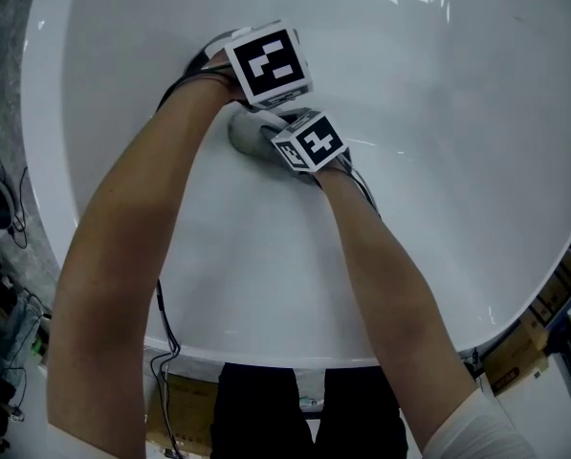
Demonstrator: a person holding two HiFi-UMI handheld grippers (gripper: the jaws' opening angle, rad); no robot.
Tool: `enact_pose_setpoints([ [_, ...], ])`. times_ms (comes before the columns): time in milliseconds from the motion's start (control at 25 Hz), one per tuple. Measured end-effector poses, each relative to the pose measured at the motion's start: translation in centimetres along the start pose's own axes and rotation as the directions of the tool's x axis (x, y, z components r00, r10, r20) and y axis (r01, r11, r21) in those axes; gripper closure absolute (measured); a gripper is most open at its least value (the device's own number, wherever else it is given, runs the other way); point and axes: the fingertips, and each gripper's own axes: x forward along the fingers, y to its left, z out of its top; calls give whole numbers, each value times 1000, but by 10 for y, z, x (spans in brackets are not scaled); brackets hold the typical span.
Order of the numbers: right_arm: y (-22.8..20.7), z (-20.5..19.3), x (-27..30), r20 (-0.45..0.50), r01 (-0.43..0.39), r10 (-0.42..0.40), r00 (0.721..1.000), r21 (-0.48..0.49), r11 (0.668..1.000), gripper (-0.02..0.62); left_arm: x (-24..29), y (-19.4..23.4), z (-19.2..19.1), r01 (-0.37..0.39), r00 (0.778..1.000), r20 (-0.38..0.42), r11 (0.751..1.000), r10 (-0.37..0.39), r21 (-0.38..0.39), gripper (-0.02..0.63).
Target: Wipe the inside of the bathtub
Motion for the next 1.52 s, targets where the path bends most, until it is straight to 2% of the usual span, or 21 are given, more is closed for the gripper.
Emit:
enact_pose_setpoints([
  [280, -17, -6, -6, -41, 87, -86, 995, 28, 996, 503, -10, 5, -4, -38, 999, -22, 999, 37, -17, 600],
  [360, -21, -12, -14, -67, 108, -106, 992, 34, 994, 502, -14, -1, -2, -26, 1000, -15, 999, 26, -24, 600],
  [480, -26, -25, -30, -106, 125, -118, 987, 63, 990, 502, -19, -14, 4, -5, 1000, 0, 999, 5, -41, 600],
  [600, -29, -37, -48, -118, 118, -105, 987, 103, 988, 503, -25, -23, 6, -24, 1000, -12, 998, 24, -57, 600],
  [840, -9, -46, -82, -106, 22, -15, 994, 63, 998, 502, -35, -57, 18, 1, 999, 32, 993, 3, -120, 600],
  [1000, 12, -49, -116, -94, -32, 37, 995, 62, 998, 502, -57, -76, 20, -38, 999, 4, 986, 40, -162, 600],
  [1280, 51, -53, -167, -83, -105, 109, 991, 48, 993, 502, -91, -106, 34, -72, 996, 31, 959, 84, -275, 600],
  [1520, 100, -49, -212, -51, -199, 200, 979, 22, 980, 502, -120, -144, 34, -86, 993, 44, 929, 109, -360, 600],
])
